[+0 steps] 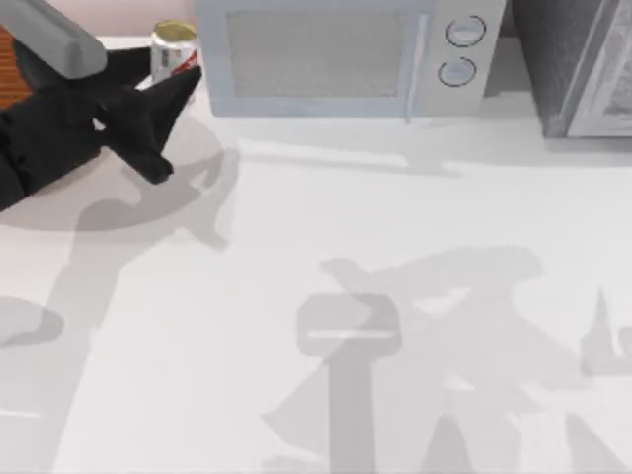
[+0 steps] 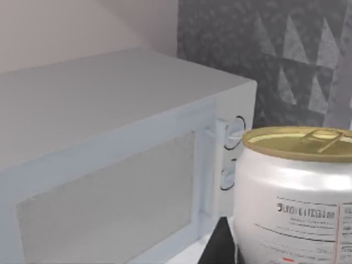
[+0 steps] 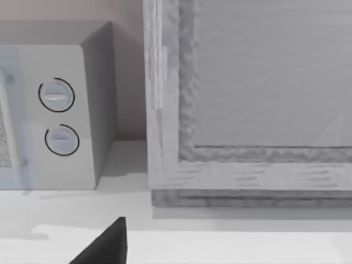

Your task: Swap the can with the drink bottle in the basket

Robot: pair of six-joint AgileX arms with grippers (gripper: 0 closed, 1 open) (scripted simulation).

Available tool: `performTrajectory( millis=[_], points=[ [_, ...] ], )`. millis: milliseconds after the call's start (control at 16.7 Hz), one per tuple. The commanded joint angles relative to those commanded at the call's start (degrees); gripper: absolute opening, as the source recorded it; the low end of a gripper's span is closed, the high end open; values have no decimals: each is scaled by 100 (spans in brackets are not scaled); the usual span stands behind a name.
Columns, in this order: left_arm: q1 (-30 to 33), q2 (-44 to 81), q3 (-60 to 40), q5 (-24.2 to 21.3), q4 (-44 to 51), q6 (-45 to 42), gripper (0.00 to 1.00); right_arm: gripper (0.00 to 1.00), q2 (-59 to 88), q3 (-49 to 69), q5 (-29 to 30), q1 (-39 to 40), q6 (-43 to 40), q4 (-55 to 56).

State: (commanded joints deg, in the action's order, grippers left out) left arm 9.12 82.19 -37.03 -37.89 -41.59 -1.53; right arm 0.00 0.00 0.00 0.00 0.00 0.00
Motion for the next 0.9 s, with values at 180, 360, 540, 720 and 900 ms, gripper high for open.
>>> performTrajectory(
  millis=[180, 360, 540, 720, 900],
  points=[
    [236, 1608, -795, -870, -854, -13, 0, 100, 0, 0, 0, 0, 0, 0],
    [456, 3098, -1540, -1696, -1641, -21, 0, 100, 0, 0, 0, 0, 0, 0],
    [650, 4397, -2199, -2436, -2323, -25, 0, 100, 0, 0, 0, 0, 0, 0],
    [806, 5433, -2732, -3041, -2861, -25, 0, 100, 0, 0, 0, 0, 0, 0],
    [911, 6135, -3095, -3456, -3222, -23, 0, 100, 0, 0, 0, 0, 0, 0]
  ],
)
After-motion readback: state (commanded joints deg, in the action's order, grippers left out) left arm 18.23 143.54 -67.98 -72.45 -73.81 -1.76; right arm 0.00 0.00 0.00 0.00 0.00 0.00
